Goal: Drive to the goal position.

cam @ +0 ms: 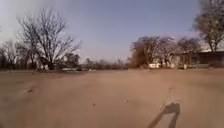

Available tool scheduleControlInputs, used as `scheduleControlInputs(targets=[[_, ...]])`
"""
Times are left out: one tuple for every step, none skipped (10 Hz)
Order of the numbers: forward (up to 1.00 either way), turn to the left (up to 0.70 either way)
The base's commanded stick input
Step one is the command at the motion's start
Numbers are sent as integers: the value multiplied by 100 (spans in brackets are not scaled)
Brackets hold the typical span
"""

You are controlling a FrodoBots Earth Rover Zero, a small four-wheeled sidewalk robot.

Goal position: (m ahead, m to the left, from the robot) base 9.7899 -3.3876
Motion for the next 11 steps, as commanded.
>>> scheduleControlInputs(targets=[[70, -35], [70, -35], [70, -33], [70, -25], [70, -17], [70, -8], [70, 0], [70, 0], [70, 0], [70, 0], [70, 0]])
